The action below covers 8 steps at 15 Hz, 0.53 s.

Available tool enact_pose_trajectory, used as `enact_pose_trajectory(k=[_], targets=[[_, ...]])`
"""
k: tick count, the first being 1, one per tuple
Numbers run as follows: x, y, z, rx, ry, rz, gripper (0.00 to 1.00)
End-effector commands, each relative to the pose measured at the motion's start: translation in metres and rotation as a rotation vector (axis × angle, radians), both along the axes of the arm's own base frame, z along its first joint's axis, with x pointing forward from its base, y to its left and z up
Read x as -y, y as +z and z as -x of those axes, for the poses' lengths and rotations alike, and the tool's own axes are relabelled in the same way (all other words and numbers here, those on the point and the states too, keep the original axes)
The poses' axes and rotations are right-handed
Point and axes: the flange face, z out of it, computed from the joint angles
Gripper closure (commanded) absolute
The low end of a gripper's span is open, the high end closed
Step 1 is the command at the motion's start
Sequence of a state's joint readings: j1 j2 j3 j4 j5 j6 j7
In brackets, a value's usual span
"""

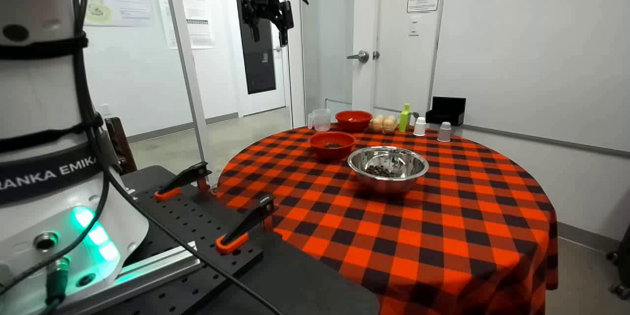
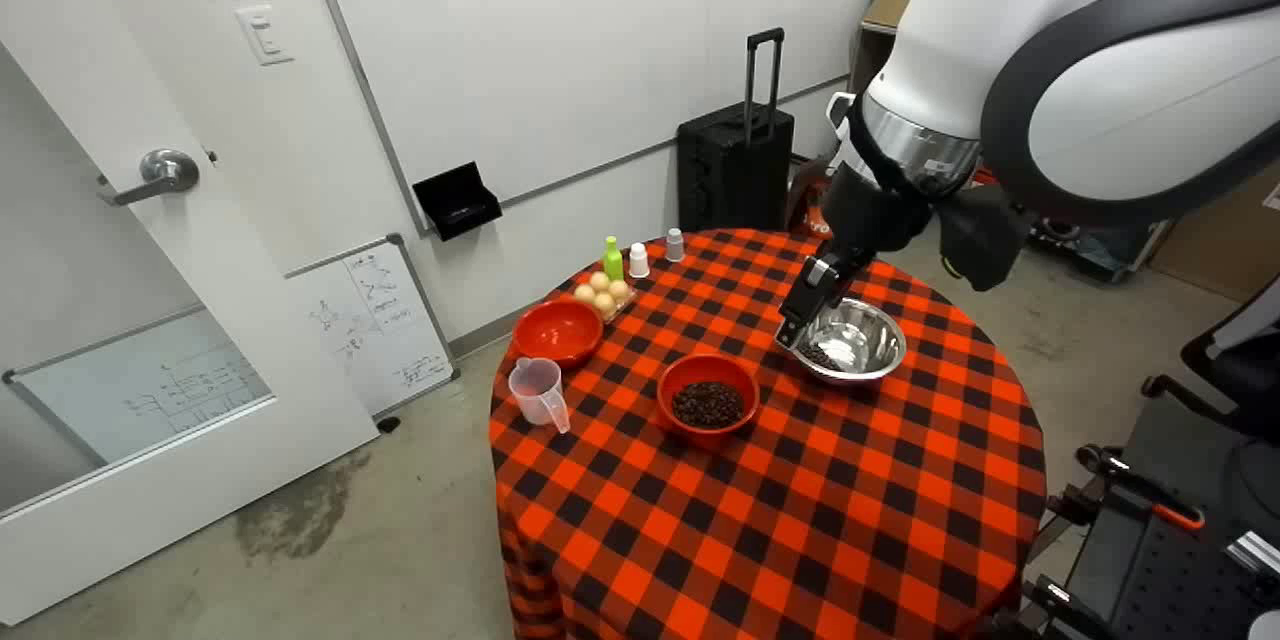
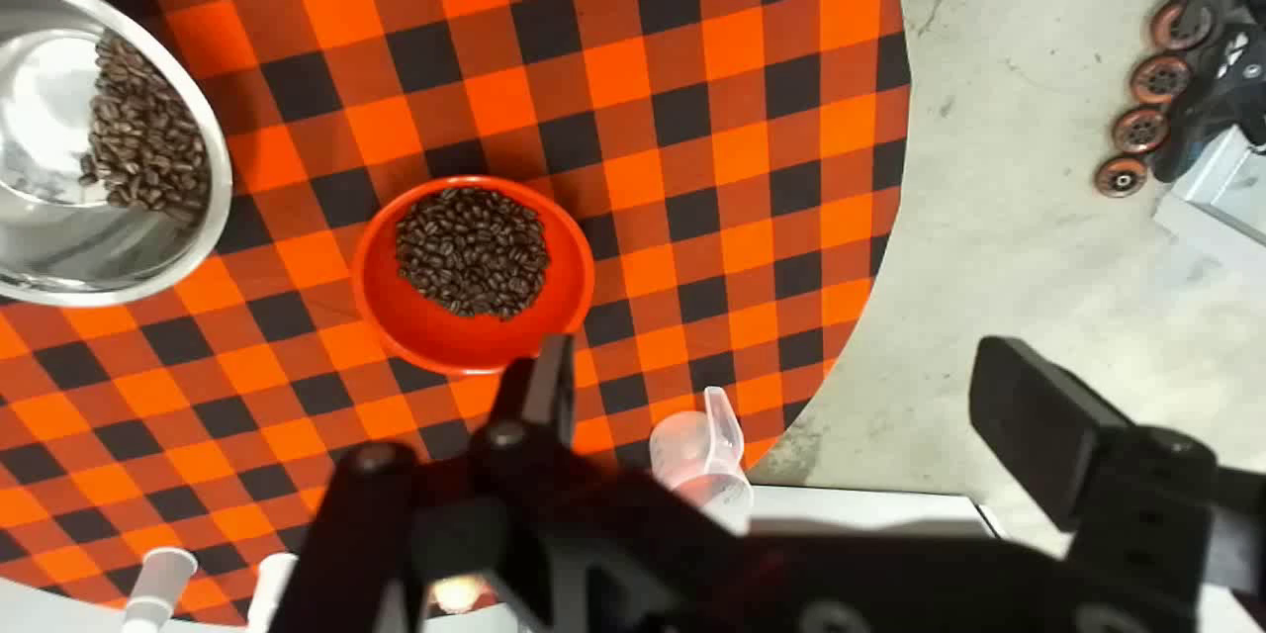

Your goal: Pour the contents in the silver bowl into the red bowl

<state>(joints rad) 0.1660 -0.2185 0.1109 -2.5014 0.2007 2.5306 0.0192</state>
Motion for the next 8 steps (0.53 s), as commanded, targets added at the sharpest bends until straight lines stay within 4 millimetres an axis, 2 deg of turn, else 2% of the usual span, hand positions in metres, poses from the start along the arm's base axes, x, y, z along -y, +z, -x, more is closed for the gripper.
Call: enact_pose_trajectory(k=[1,8], targets=[[-0.0003,0.0010,-0.0004,0.000,0.000,0.000,0.00],[0.0040,-0.0040,-0.0058,0.007,-0.011,-0.012,0.00]])
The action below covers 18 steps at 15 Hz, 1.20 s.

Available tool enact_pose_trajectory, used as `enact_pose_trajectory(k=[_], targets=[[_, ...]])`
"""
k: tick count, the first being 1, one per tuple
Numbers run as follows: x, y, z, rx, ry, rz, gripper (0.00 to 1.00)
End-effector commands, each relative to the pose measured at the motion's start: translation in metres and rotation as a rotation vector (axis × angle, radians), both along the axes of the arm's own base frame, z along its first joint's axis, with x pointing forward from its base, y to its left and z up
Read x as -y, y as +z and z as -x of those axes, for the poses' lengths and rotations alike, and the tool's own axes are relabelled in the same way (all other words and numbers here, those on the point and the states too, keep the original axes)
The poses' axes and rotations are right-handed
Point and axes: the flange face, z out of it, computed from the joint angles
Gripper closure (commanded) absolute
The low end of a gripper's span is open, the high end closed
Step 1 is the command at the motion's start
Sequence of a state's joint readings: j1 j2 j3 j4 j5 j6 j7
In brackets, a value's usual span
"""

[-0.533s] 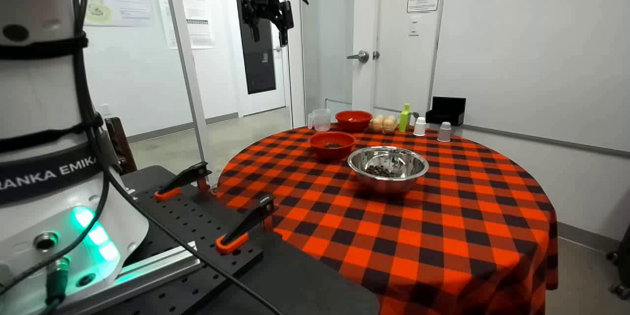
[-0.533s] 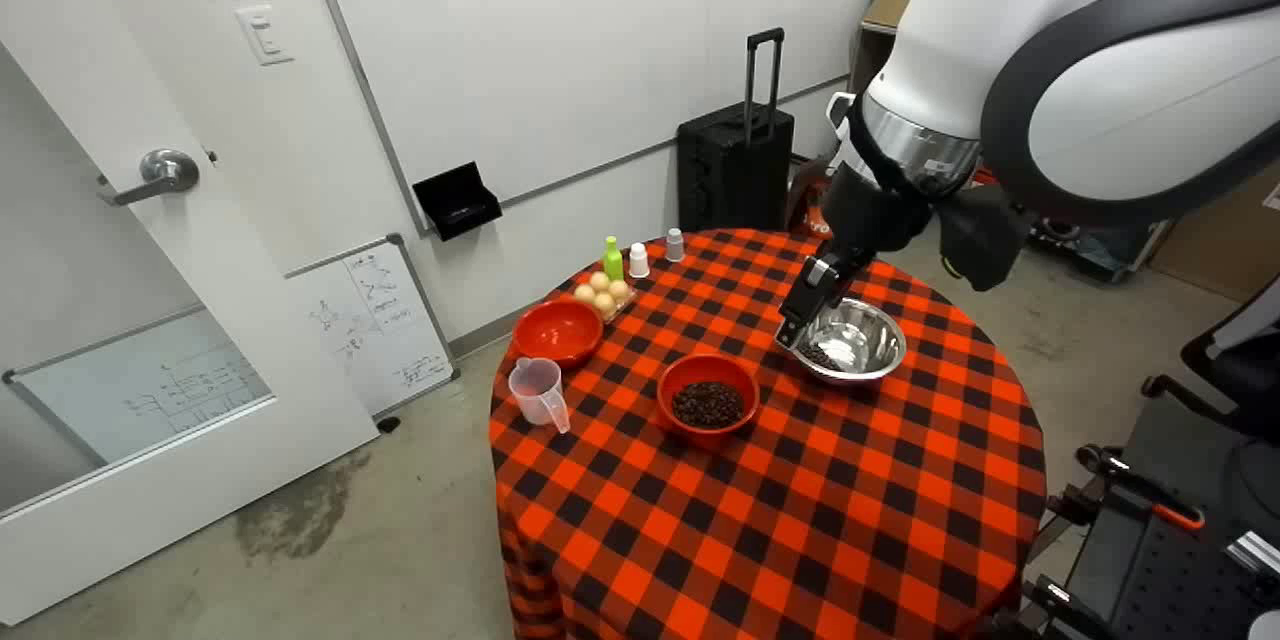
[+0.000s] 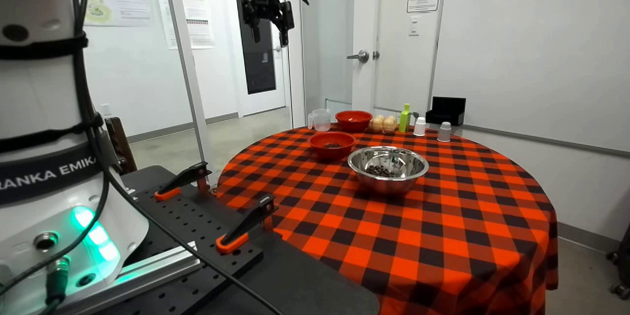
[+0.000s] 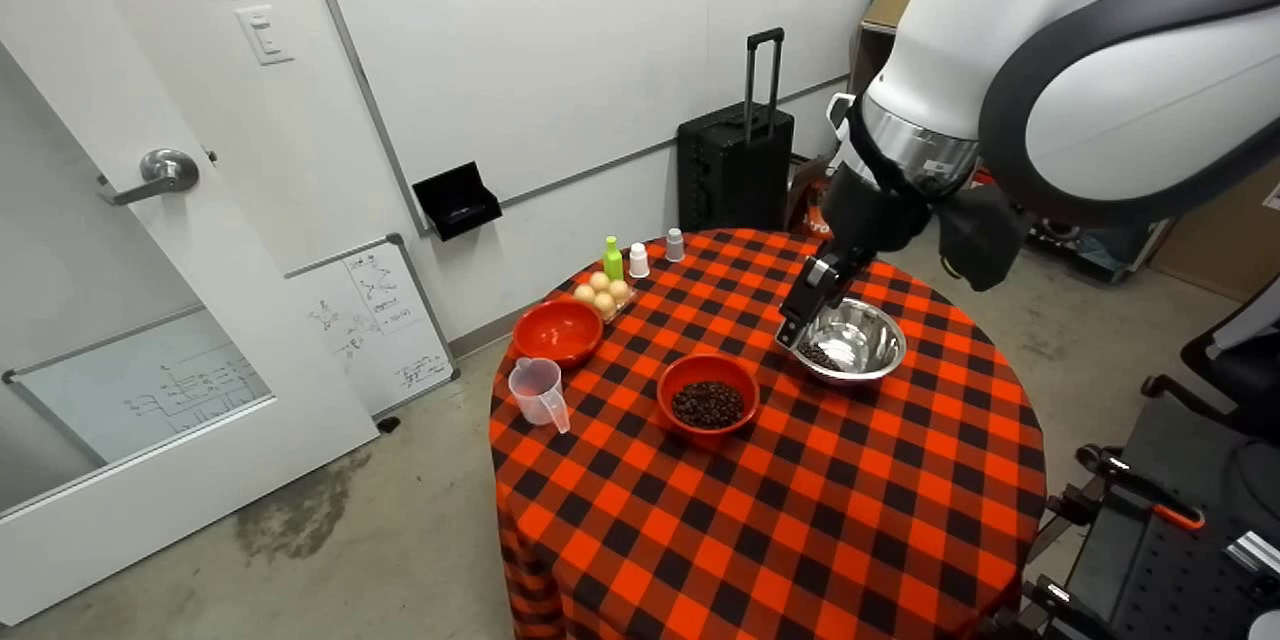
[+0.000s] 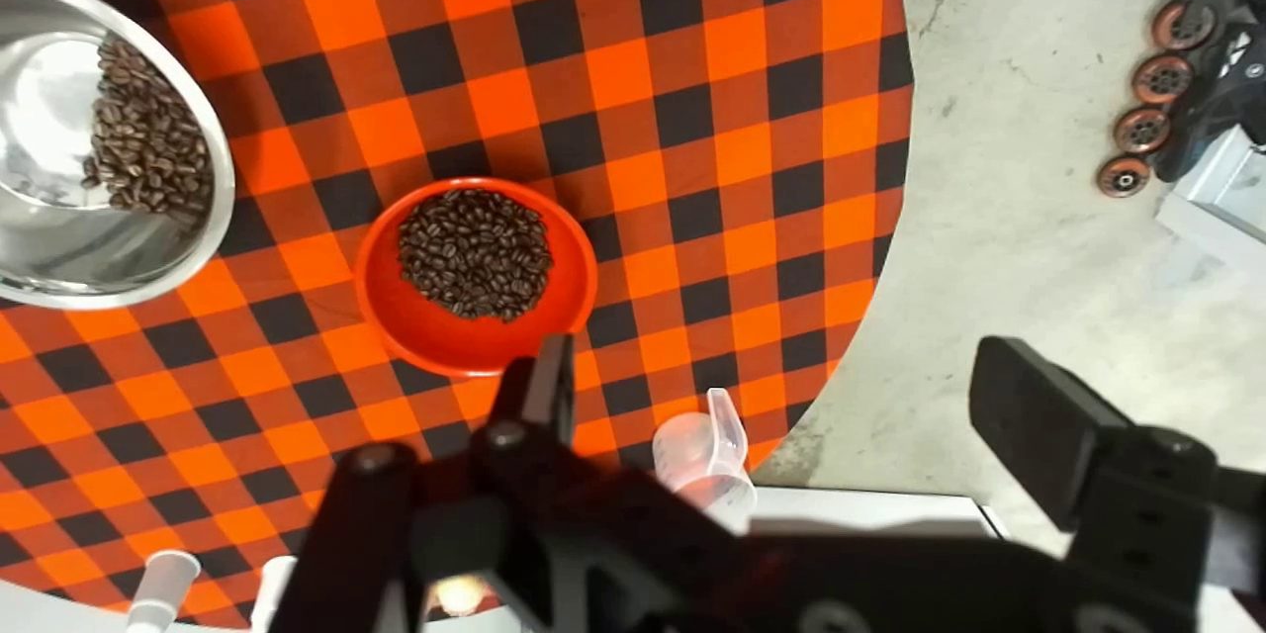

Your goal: Pour the contents in the silver bowl into the red bowl

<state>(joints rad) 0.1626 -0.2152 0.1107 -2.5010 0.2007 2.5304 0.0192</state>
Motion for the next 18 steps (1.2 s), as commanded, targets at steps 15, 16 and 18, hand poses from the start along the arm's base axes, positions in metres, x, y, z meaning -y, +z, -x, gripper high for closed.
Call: enact_pose_trajectory(k=[15,16,18], targets=[[0.193,-0.086,-0.086,-0.065,-0.239,0.086,0.00],[0.209,-0.094,-0.080,-0.071,-0.263,0.078,0.00],[0.236,-0.108,-0.069,-0.077,-0.313,0.046,0.00]])
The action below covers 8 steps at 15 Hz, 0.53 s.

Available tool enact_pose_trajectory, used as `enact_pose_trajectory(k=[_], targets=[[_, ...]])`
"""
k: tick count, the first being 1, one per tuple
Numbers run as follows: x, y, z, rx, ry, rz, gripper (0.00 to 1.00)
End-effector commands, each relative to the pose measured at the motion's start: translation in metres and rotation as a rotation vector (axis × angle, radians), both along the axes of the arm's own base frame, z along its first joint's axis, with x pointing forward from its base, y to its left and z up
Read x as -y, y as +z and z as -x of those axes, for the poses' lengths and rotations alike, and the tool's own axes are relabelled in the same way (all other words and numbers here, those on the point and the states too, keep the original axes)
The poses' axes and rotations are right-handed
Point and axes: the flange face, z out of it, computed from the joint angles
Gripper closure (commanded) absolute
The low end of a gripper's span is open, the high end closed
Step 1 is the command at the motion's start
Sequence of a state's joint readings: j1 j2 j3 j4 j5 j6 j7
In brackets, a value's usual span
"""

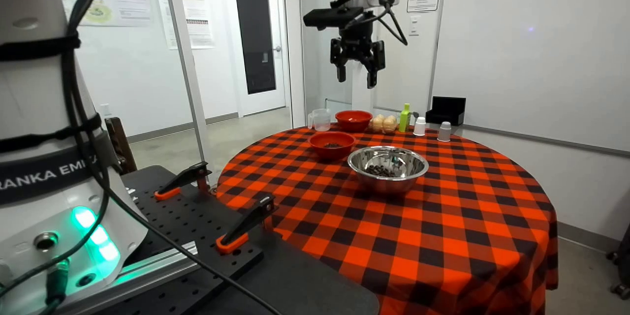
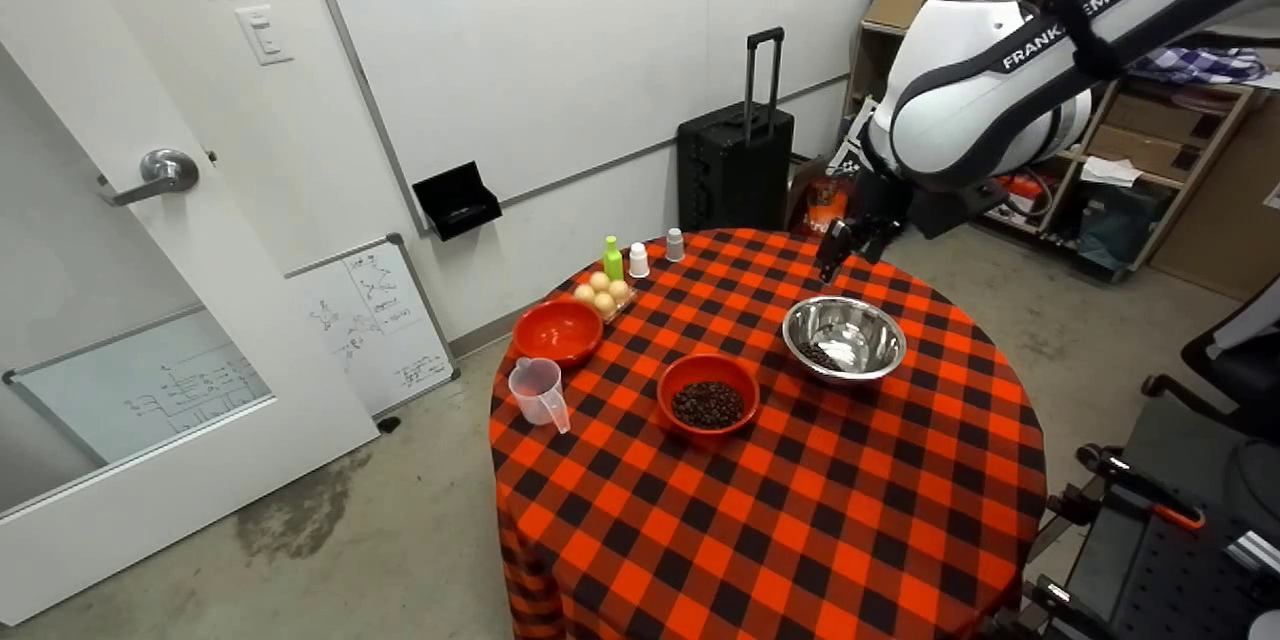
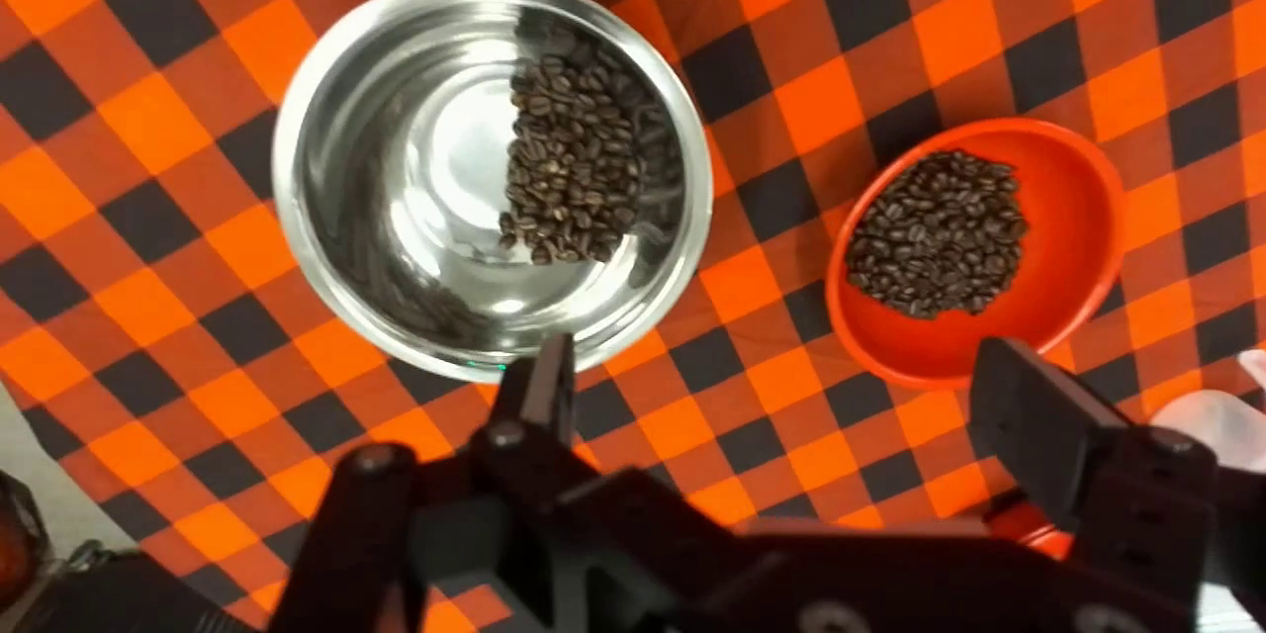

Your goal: Pour the contents in the silver bowl into the red bowl

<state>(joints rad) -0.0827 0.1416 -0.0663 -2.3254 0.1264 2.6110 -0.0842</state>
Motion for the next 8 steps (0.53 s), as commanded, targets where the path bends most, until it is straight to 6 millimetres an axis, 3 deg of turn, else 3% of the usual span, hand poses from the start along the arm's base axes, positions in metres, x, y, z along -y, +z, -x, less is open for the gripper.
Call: enact_pose_trajectory(k=[1,6,8], targets=[[0.045,-0.020,0.007,0.018,-0.069,-0.042,0.00],[0.107,-0.061,0.053,0.022,-0.212,-0.113,0.00],[0.121,-0.077,0.066,0.019,-0.234,-0.133,0.00]])
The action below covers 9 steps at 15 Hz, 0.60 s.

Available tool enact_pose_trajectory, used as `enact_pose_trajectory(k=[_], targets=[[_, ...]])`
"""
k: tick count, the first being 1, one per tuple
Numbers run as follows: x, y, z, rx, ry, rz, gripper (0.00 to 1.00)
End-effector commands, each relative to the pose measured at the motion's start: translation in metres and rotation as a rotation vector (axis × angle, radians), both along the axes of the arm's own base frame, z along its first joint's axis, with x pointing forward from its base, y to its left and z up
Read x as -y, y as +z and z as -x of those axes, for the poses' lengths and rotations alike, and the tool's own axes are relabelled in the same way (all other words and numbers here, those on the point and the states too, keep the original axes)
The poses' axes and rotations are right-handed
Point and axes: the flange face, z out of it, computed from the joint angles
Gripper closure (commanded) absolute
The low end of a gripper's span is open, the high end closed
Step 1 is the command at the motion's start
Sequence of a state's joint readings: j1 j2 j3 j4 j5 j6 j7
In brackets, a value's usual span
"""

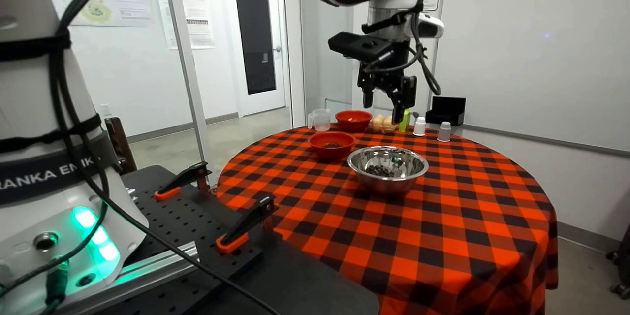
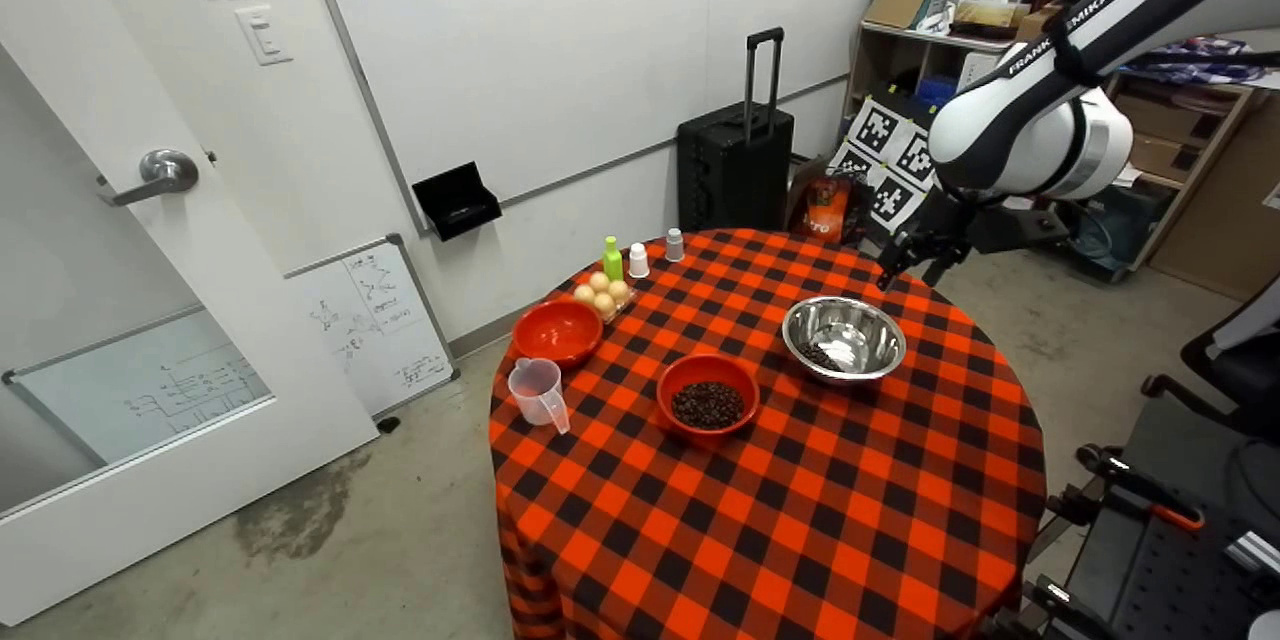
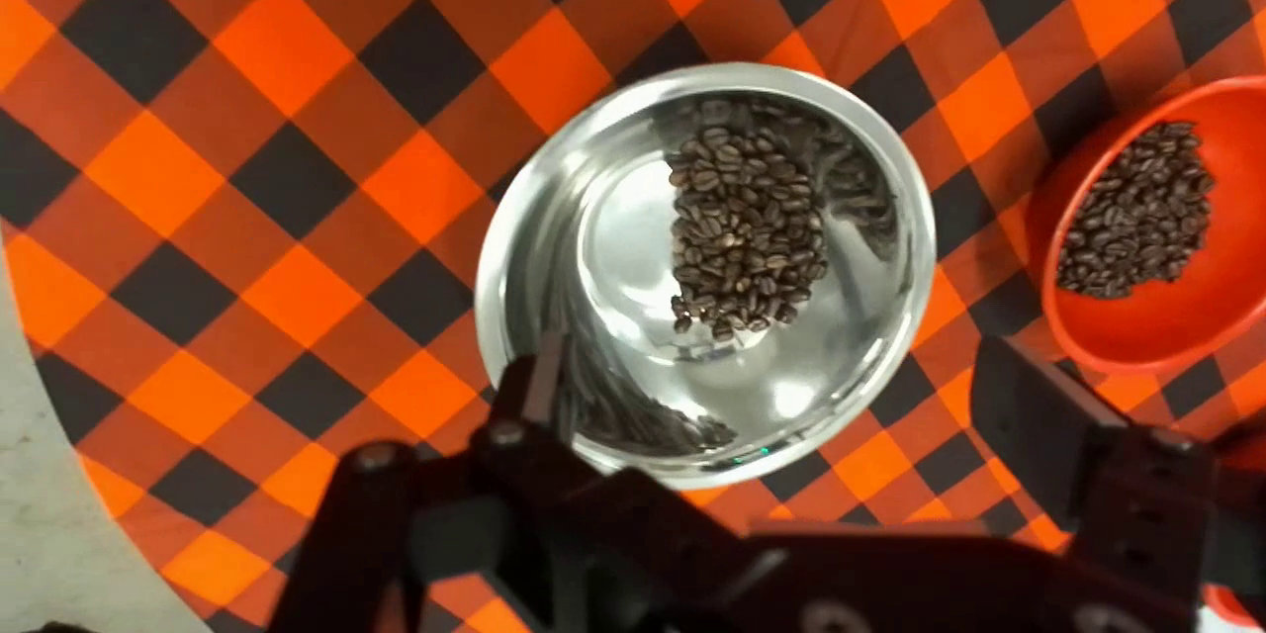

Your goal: Pour the contents in the silver bowl into the red bowl

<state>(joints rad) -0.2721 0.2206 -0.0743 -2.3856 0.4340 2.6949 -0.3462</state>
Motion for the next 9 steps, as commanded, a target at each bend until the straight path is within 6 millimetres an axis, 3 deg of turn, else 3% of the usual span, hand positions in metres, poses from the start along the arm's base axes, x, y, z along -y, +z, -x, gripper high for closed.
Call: enact_pose_trajectory(k=[1,4,9], targets=[[0.020,-0.028,0.021,0.009,-0.041,-0.019,0.00],[0.020,-0.066,0.032,0.004,-0.087,-0.024,0.00],[-0.002,-0.120,0.030,-0.020,-0.107,-0.065,0.00]])
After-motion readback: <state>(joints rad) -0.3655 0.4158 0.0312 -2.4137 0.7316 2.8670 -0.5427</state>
